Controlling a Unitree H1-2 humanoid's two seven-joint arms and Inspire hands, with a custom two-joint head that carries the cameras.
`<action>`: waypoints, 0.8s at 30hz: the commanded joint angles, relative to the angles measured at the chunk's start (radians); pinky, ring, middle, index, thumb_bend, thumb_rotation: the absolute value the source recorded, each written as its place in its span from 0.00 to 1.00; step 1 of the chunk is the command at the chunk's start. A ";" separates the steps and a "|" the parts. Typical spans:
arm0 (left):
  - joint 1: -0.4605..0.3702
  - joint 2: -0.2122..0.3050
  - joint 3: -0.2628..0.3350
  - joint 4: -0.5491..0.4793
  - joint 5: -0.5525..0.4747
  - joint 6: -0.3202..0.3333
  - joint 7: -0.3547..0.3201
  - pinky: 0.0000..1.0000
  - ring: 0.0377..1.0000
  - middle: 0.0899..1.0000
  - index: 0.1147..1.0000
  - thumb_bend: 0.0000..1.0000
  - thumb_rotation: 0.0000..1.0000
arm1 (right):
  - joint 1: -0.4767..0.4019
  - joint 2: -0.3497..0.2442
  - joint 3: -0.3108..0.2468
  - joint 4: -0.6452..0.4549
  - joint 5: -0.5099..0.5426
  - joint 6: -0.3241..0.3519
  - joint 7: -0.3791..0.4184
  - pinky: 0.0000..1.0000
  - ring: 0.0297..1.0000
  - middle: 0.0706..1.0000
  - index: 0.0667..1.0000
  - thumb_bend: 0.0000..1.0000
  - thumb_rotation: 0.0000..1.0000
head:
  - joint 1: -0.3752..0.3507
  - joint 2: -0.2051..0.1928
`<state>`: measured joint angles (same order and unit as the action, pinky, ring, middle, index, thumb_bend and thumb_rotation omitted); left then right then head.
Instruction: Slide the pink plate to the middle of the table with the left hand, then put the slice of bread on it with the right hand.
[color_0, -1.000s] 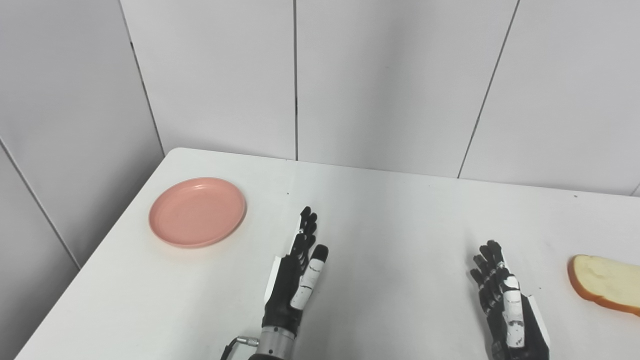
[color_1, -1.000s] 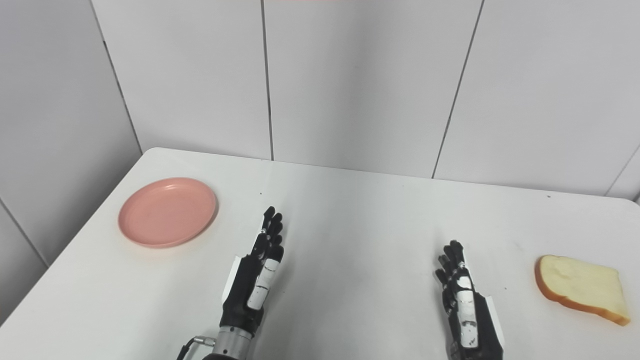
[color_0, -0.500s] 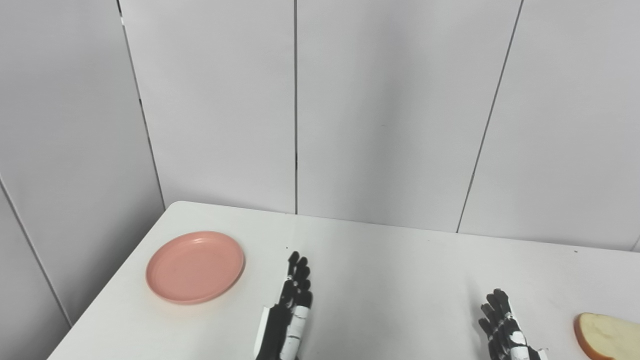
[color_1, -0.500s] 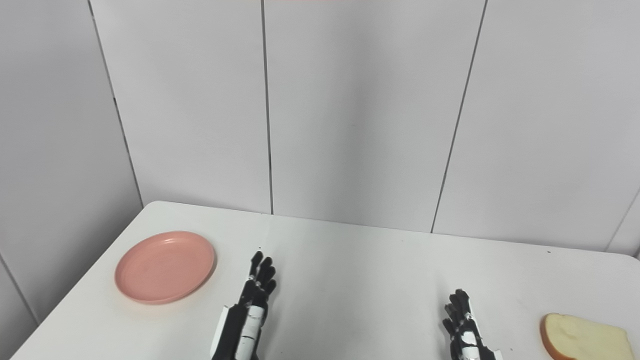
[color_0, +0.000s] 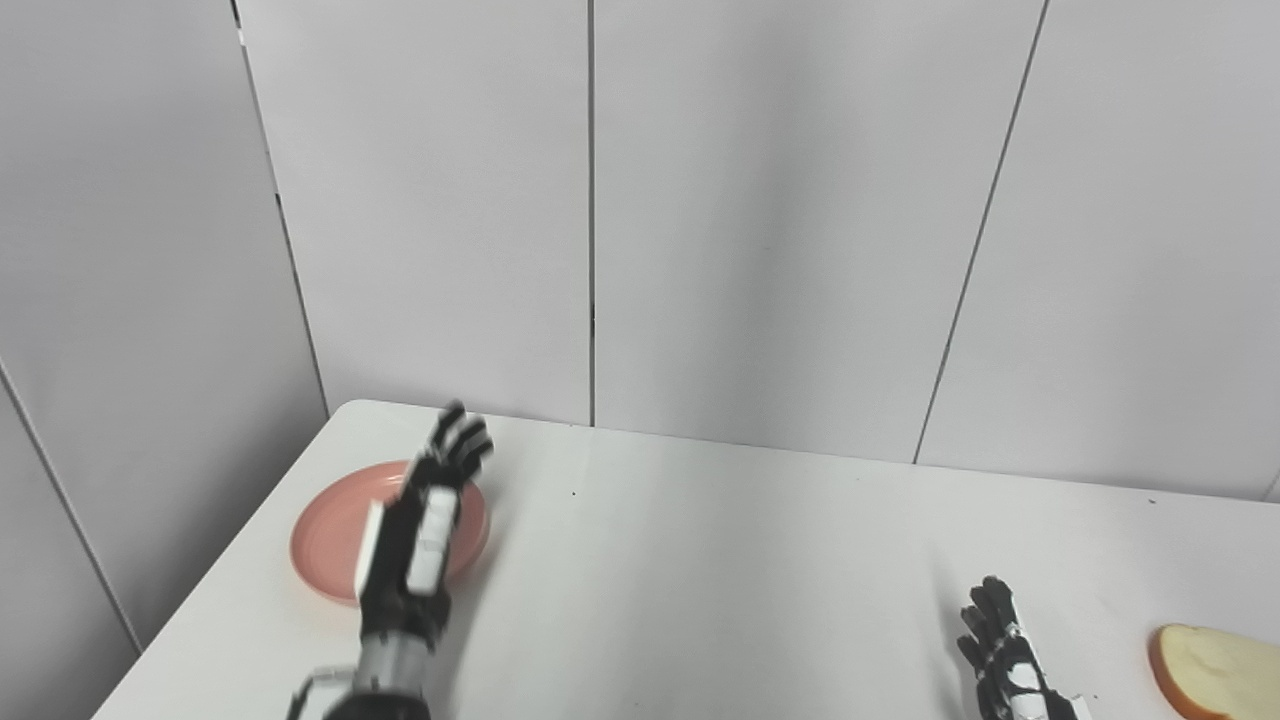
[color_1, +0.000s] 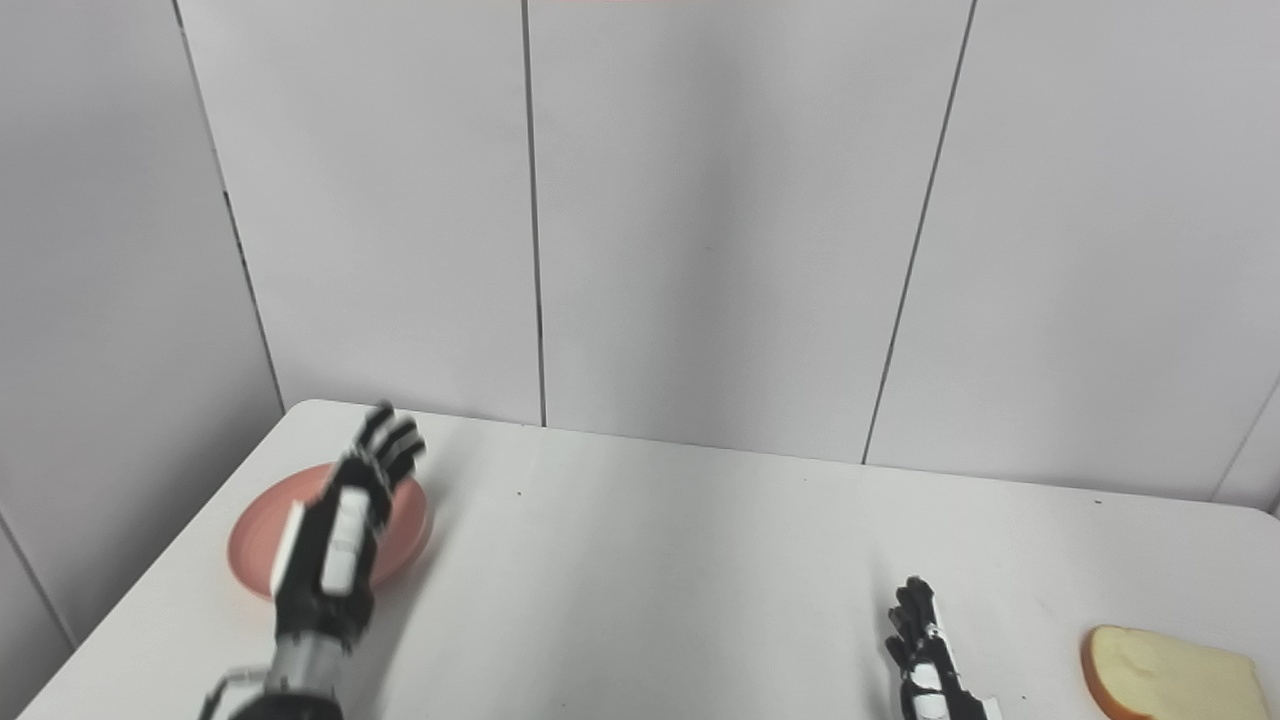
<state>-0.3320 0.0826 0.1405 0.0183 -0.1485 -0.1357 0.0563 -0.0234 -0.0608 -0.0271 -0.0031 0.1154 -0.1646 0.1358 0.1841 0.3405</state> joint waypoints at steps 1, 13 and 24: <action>-0.083 0.048 0.023 0.004 -0.010 0.008 -0.010 0.86 0.81 0.81 0.84 0.88 0.85 | 0.109 0.049 0.021 0.153 0.006 -0.033 -0.006 1.00 1.00 1.00 1.00 0.82 1.00 | 0.000 0.002; -0.237 0.211 0.094 0.231 -0.036 -0.011 -0.043 0.81 0.79 0.80 0.82 0.87 0.82 | 0.105 0.055 0.019 0.162 0.005 -0.035 -0.004 1.00 1.00 1.00 1.00 0.82 1.00 | 0.004 0.004; -0.342 0.325 0.156 0.500 -0.087 -0.039 -0.114 0.81 0.84 0.81 0.78 0.87 0.87 | 0.109 0.055 0.021 0.155 0.004 -0.036 -0.003 0.99 1.00 1.00 1.00 0.83 1.00 | 0.010 0.016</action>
<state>-0.5944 0.3486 0.2757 0.5150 -0.2046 -0.1181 -0.0316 -0.0245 -0.0577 -0.0281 -0.0044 0.1075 -0.1655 0.1361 0.1933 0.3559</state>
